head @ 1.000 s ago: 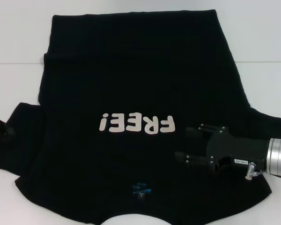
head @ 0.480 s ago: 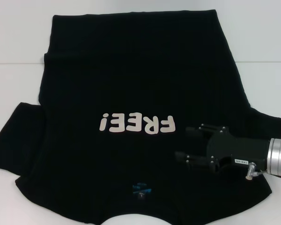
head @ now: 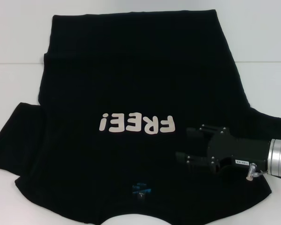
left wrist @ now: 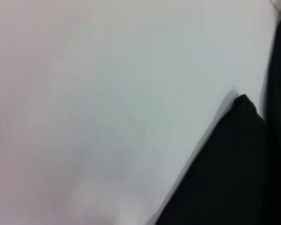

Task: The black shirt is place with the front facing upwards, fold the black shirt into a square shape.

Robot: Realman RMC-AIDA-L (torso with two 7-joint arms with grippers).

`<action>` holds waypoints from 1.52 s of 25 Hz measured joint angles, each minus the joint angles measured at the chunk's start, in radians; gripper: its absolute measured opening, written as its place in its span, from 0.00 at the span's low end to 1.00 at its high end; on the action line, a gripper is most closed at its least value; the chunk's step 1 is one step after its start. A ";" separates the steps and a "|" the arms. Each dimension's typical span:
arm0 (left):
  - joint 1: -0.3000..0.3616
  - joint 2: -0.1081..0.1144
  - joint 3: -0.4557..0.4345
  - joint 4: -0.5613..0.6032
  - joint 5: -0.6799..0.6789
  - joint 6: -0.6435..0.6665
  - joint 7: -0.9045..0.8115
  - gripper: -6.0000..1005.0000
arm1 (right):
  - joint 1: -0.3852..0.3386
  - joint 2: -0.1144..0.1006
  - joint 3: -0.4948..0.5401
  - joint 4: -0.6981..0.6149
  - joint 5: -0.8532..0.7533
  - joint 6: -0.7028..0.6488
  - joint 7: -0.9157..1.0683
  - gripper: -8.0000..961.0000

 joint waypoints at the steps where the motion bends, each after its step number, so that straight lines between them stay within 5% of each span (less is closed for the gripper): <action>1: 0.000 0.000 0.000 -0.005 0.002 -0.006 -0.001 0.83 | 0.000 0.000 0.000 0.000 0.000 0.000 0.000 0.84; 38: 0.002 -0.011 0.001 -0.074 0.004 -0.102 0.007 0.84 | 0.003 0.000 0.000 0.000 0.001 0.000 0.000 0.84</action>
